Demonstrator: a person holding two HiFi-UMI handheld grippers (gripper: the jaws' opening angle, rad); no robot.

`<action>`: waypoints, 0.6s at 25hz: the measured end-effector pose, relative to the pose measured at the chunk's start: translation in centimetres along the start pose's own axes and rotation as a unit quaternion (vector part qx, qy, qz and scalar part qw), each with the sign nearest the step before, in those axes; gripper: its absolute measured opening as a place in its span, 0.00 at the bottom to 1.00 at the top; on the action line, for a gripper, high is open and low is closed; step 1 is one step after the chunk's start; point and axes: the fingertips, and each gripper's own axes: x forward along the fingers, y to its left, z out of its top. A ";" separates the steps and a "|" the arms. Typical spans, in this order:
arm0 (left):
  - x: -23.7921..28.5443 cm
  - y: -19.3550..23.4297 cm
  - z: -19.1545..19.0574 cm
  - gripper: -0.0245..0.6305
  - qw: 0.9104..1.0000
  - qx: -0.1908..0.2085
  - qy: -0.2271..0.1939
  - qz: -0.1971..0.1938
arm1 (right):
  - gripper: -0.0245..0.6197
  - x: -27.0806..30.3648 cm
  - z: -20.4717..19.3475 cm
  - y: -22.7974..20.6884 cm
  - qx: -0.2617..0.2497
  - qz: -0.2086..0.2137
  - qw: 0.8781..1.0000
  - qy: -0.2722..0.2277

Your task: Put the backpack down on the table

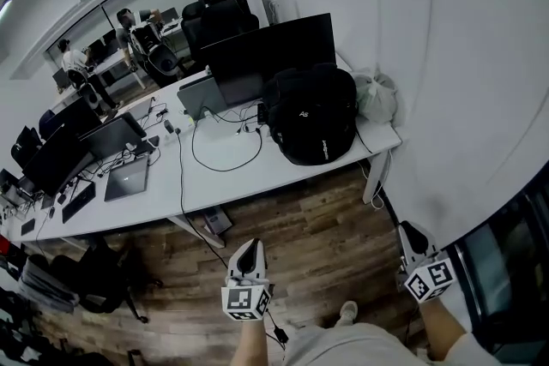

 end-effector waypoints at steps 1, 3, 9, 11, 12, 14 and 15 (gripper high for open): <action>-0.5 0.0 0.2 0.05 1.000 -0.003 -0.003 -0.003 | 0.11 -0.2 -0.1 0.6 0.004 -0.005 1.000 0.000; -1.5 -0.2 0.6 0.05 1.000 -0.008 -0.005 -0.017 | 0.11 -0.8 -0.4 2.1 0.010 -0.018 1.000 0.001; -5.0 0.2 0.3 0.05 0.997 -0.040 -0.008 -0.065 | 0.11 -2.9 -1.8 7.6 0.012 -0.032 0.999 0.006; -6.3 0.3 -0.3 0.05 0.996 -0.052 -0.002 -0.078 | 0.11 -4.1 -2.3 8.7 0.014 -0.044 0.999 0.006; -6.9 0.3 -0.6 0.05 0.995 -0.056 -0.001 -0.086 | 0.11 -4.8 -2.4 9.2 0.016 -0.050 0.999 0.005; -7.9 0.2 -1.3 0.05 0.994 -0.056 0.001 -0.099 | 0.10 -6.2 -2.6 10.1 0.016 -0.059 0.998 0.004; -8.3 0.1 -1.6 0.05 0.993 -0.056 0.005 -0.101 | 0.10 -6.8 -2.7 10.5 0.015 -0.061 0.998 0.005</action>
